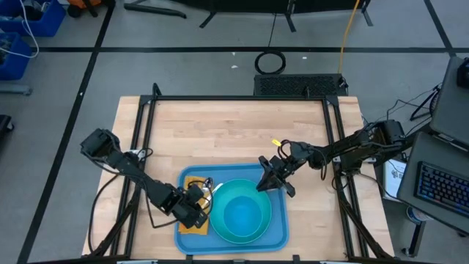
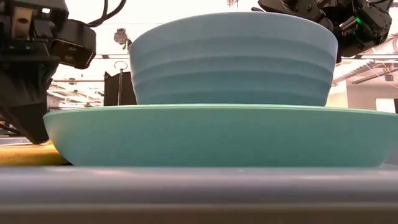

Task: Set up tray
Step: Put the white table knife on the top of the yellow table napkin to the right of the orange spoon

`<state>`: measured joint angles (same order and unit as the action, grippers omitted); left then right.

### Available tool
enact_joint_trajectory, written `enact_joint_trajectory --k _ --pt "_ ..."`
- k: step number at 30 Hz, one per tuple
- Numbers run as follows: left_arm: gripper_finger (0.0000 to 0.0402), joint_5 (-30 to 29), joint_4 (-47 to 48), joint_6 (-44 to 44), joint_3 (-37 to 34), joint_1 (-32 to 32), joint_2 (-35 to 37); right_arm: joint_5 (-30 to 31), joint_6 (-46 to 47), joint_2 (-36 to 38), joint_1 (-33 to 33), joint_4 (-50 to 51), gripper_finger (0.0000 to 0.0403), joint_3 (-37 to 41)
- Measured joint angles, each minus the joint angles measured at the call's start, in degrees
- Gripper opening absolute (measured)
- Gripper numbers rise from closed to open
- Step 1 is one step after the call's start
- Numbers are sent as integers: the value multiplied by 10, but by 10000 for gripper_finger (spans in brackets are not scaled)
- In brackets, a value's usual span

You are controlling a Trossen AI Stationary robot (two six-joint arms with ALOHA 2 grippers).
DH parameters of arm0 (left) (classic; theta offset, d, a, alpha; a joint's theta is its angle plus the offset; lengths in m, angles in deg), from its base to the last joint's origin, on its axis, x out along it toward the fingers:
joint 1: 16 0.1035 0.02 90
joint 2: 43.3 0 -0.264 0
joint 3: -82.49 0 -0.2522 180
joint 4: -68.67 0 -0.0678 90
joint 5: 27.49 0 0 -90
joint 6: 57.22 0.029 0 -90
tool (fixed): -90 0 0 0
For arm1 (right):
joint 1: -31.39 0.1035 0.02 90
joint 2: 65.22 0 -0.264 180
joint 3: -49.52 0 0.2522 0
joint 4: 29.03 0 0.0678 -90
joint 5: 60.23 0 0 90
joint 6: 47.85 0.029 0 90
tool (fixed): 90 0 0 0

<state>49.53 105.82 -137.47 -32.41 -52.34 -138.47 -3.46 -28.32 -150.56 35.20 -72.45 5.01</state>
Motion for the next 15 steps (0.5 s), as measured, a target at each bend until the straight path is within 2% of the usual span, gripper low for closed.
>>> enact_joint_trajectory --k 6,15 --pt "42 -2 -6 -1 0 0 0 0 -8 0 0 0 34 0" --pt "134 -13 -7 5 0 0 0 1 -8 0 0 1 34 0"
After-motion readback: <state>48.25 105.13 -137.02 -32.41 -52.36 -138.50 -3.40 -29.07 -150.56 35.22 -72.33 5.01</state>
